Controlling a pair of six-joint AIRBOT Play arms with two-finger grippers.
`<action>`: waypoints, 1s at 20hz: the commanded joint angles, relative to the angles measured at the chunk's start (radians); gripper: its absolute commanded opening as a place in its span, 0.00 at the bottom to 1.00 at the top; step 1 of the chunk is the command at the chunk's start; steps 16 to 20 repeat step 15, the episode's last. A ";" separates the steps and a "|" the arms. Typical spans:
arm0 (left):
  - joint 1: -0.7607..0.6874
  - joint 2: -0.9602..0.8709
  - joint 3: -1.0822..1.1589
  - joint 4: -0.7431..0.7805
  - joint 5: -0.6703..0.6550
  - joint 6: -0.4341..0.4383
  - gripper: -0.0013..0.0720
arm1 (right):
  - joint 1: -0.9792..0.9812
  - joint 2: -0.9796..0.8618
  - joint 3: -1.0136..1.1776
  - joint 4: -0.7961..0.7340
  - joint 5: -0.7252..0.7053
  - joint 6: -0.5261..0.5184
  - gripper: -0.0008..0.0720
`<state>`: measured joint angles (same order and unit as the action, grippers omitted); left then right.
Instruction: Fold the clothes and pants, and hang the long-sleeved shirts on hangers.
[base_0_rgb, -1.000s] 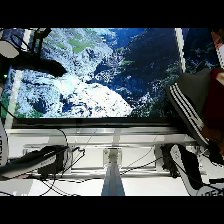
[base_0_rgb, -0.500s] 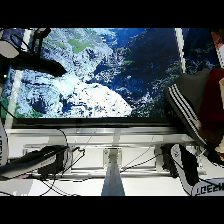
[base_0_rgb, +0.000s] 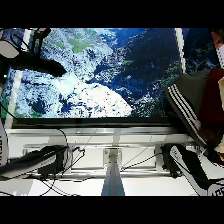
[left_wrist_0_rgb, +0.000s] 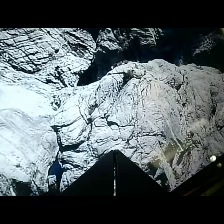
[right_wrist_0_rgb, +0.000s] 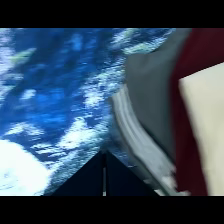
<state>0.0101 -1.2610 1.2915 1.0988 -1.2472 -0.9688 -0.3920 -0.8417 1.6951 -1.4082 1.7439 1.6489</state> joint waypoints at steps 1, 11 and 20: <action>0.000 0.001 0.000 0.000 0.000 0.000 0.03 | 0.063 -0.003 0.001 -0.119 -0.021 -0.038 0.03; 0.000 0.001 0.000 0.000 0.000 0.000 0.03 | 0.063 -0.003 0.002 -0.082 -0.082 -0.039 0.03; 0.000 0.001 0.000 0.000 0.000 0.000 0.03 | 0.063 -0.003 0.002 -0.082 -0.082 -0.038 0.03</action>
